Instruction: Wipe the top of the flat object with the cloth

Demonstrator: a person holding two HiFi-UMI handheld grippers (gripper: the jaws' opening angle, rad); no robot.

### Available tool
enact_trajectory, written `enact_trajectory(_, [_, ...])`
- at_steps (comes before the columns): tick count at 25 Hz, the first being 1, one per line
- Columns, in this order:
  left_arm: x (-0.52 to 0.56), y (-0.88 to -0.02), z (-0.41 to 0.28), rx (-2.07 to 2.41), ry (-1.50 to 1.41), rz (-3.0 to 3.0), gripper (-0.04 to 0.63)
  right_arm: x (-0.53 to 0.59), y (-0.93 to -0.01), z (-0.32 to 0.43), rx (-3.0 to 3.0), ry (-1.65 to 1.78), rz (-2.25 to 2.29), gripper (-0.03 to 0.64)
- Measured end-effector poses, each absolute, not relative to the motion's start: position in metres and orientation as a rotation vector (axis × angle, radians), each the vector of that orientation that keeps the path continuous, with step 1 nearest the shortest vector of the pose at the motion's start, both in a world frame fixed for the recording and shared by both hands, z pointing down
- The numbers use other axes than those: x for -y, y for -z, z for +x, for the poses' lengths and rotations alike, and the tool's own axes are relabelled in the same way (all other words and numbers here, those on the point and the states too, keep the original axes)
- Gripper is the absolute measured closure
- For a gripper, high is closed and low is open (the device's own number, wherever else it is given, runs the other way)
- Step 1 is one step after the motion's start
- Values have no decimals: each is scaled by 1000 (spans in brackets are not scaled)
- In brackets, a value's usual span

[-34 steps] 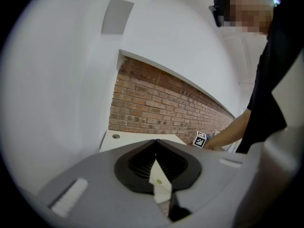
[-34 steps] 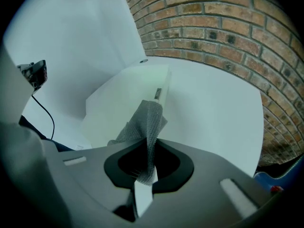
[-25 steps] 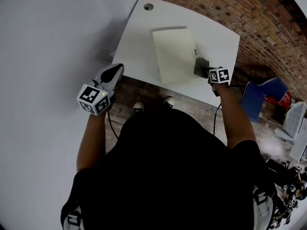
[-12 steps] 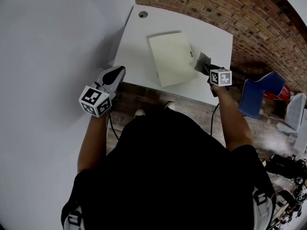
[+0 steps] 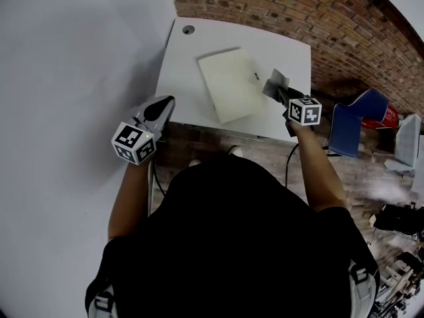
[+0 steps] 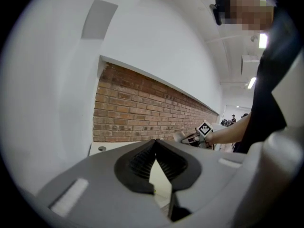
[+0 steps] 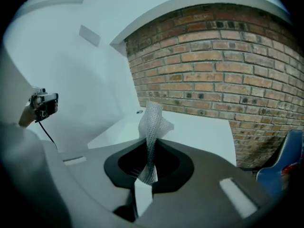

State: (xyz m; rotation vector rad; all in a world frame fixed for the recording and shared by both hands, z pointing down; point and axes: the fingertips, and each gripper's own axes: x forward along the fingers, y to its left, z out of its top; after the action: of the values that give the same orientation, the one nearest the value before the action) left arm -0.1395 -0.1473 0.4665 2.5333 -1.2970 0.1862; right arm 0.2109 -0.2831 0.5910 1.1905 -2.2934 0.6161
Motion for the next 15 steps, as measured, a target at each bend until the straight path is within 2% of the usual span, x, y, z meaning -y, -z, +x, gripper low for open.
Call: enact_trajectory(15, [140, -447, -125, 1243, -124, 2619, 594, 235, -496, 193, 2486, -467, 1286, 603])
